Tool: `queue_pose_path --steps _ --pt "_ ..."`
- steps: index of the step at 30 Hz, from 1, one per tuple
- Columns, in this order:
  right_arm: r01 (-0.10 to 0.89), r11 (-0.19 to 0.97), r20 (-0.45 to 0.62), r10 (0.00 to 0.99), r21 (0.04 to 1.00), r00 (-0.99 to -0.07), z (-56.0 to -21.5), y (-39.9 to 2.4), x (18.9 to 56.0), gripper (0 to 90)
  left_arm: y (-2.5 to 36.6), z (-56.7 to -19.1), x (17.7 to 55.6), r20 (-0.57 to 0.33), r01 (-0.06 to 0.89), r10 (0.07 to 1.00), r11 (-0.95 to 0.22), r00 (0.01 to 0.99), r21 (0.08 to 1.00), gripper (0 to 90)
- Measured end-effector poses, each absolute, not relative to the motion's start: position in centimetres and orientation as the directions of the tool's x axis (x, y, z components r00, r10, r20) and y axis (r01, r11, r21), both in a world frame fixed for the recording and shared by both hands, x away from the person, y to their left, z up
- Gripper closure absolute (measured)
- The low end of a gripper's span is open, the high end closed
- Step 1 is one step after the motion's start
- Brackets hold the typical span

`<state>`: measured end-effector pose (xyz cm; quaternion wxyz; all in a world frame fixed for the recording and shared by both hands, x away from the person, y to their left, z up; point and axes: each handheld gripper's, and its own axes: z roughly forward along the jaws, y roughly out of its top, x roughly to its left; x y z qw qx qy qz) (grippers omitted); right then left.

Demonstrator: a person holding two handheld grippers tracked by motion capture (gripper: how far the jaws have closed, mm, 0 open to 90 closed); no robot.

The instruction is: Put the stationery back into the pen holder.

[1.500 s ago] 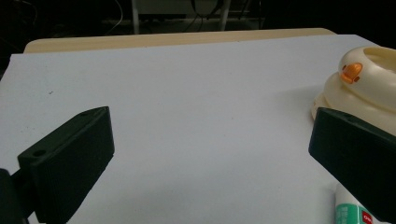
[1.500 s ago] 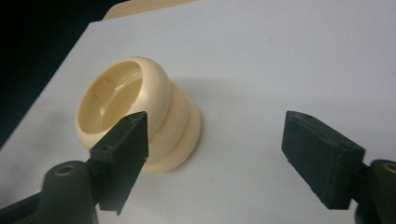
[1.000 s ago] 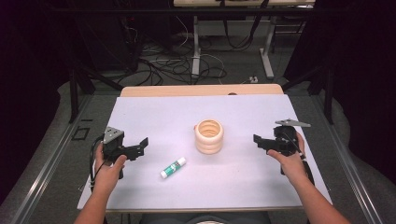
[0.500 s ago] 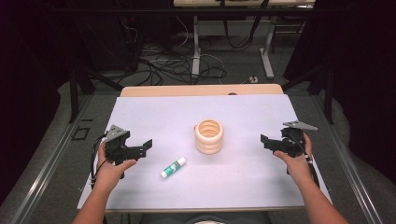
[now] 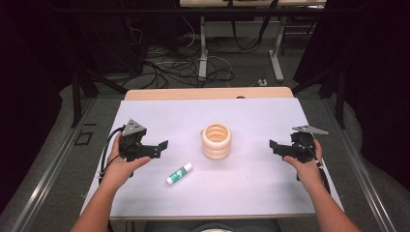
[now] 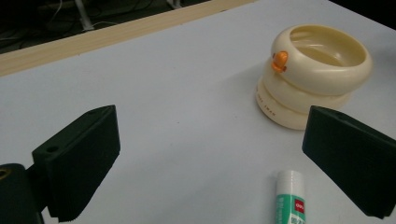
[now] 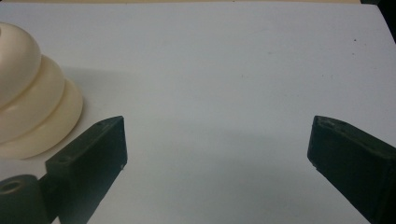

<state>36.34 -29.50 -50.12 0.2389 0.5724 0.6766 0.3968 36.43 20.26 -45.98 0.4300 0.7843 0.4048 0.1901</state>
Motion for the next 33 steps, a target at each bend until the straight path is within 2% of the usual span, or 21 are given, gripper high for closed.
queue_pose_path --steps 6,11,14,23,33 --pt "0.589 0.022 0.141 0.963 0.808 -0.23 -50.3 -29.6 36.5 4.4 18.4 -44.8 36.6 0.023 0.445 0.743 -0.425 0.668 0.788 4.5" --pt "0.597 0.001 0.162 0.962 0.802 -0.22 -50.2 -29.8 36.5 5.0 17.3 -44.5 36.8 0.028 0.455 0.715 -0.475 0.699 0.753 13.8" --pt "0.597 0.006 0.161 0.961 0.802 -0.225 -50.2 -29.9 36.4 5.2 16.6 -44.6 37.0 0.034 0.461 0.707 -0.496 0.706 0.736 15.0" --pt "0.596 0.005 0.158 0.962 0.803 -0.221 -50.2 -30.1 36.4 5.7 15.3 -45.1 37.3 0.028 0.485 0.686 -0.542 0.727 0.686 16.4" --pt "0.601 0.007 0.155 0.964 0.799 -0.217 -50.3 -30.2 36.4 5.9 14.3 -47.0 38.1 -0.032 0.568 0.697 -0.556 0.716 0.606 26.9"
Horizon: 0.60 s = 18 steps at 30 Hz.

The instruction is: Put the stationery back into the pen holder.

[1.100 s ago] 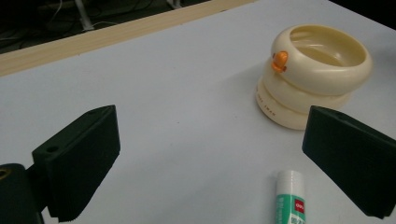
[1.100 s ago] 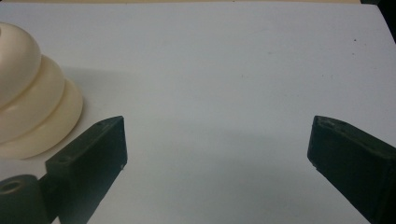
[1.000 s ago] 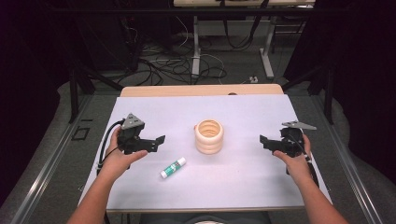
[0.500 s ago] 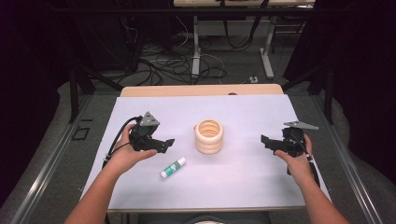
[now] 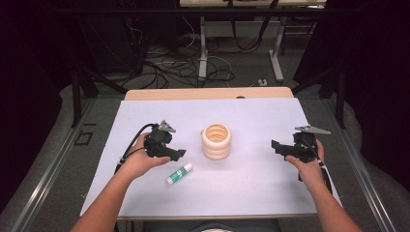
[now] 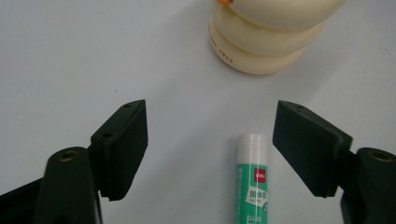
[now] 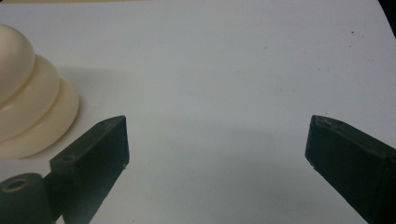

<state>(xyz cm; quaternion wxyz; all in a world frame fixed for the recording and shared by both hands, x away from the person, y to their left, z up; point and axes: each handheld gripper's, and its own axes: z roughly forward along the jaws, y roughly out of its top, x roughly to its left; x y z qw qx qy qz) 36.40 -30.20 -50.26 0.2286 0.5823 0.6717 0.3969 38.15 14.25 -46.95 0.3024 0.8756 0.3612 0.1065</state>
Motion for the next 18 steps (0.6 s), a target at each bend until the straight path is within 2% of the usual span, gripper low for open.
queue_pose_path --steps 4,18 --pt "0.602 0.001 0.16 0.964 0.798 -0.214 -50.3 -30.2 36.4 6.0 14.2 -47.5 38.3 -0.038 0.591 0.708 -0.558 0.706 0.582 31.3" --pt "0.61 0.001 0.162 0.964 0.793 -0.213 -50.4 -30.2 36.5 6.0 13.4 -49.3 38.4 -0.038 0.599 0.684 -0.609 0.729 0.52 33.6"
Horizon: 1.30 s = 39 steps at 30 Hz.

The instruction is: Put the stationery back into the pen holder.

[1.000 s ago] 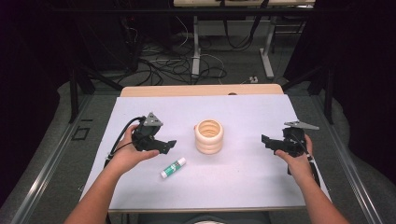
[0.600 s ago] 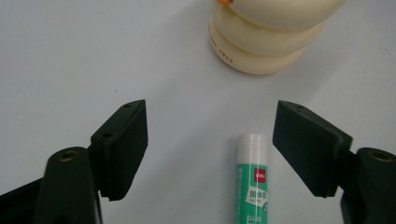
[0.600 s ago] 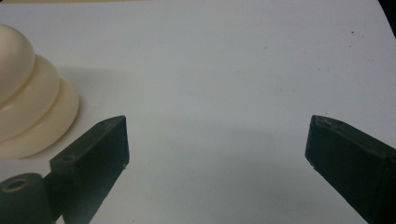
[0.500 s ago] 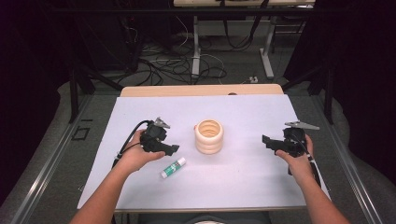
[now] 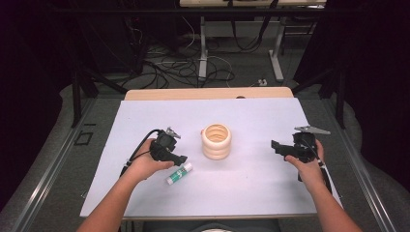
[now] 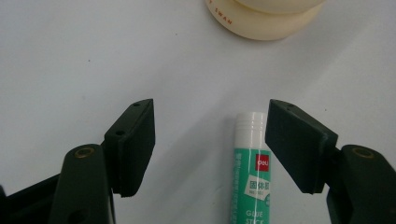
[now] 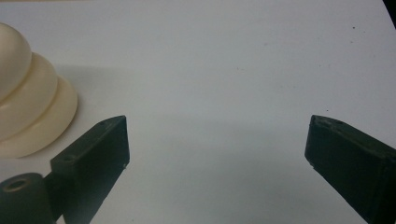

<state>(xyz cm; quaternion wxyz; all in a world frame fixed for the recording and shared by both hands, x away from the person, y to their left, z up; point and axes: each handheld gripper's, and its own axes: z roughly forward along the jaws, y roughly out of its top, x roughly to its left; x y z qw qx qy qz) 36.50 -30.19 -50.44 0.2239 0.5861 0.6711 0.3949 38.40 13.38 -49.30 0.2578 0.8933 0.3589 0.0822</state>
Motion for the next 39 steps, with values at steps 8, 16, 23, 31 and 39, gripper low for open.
queue_pose_path --steps 8,16,23,31,39 --pt "0.608 0.008 0.156 0.964 0.794 -0.216 -50.5 -30.1 36.5 6.1 12.5 -49.7 38.4 -0.053 0.622 0.69 -0.613 0.722 0.487 37.4" --pt "0.613 -0.002 0.166 0.964 0.79 -0.21 -50.5 -30.1 36.5 6.1 11.6 -50.2 38.5 -0.083 0.641 0.678 -0.637 0.73 0.428 41.1" --pt "0.614 0.0 0.163 0.964 0.79 -0.21 -50.5 -30.1 36.5 6.1 11.1 -51.1 38.5 -0.078 0.645 0.67 -0.668 0.738 0.369 45.5" --pt "0.61 0.019 0.149 0.963 0.792 -0.223 -50.6 -30.1 36.6 3.8 10.7 -51.9 38.4 -0.098 0.655 0.667 -0.675 0.739 0.34 47.9" --pt "0.619 0.05 0.127 0.963 0.784 -0.239 -50.7 -29.8 36.6 0.0 10.4 -52.1 38.5 -0.099 0.648 0.656 -0.69 0.748 0.322 52.9"
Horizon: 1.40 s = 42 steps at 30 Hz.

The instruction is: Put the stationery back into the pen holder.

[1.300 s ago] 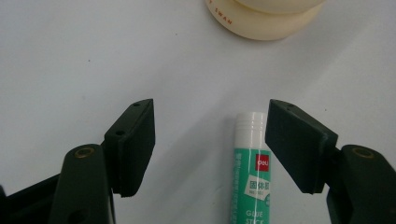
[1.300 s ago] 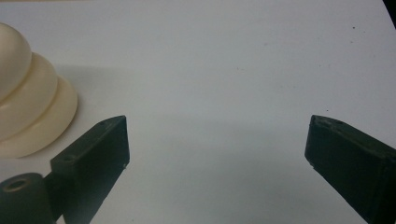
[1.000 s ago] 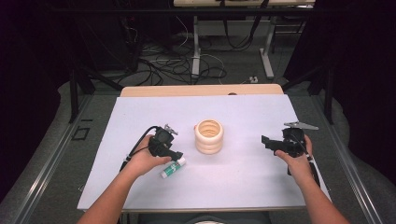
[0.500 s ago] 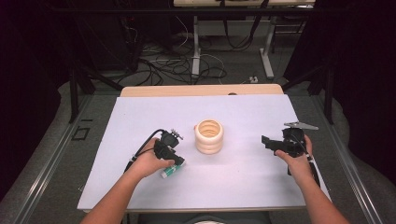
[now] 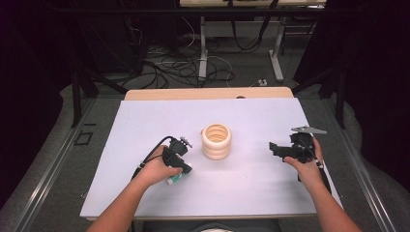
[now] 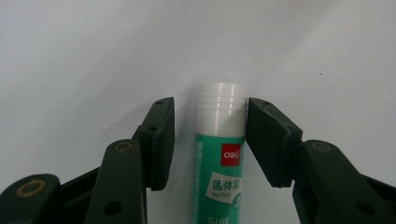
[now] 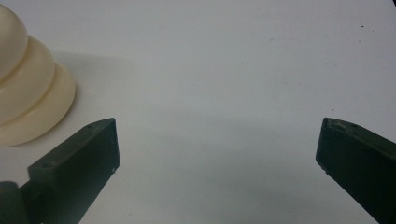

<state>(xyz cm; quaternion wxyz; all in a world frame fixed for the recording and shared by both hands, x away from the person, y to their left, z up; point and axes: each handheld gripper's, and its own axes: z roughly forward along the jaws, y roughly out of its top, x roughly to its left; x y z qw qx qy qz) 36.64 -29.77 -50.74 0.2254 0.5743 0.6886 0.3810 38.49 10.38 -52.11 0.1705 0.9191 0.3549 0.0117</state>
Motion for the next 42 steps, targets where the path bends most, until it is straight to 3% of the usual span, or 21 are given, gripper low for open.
queue_pose_path --steps 25,42 --pt "0.626 0.07 0.116 0.961 0.776 -0.252 -50.94 -29.62 36.71 0.0 10.06 -52.7 38.27 -0.09 0.635 0.639 -0.722 0.764 0.275 64.5" --pt "0.629 0.07 0.117 0.961 0.774 -0.251 -51.07 -29.67 36.78 0.0 9.89 -52.62 38.34 -0.091 0.65 0.653 -0.712 0.752 0.264 65.3"
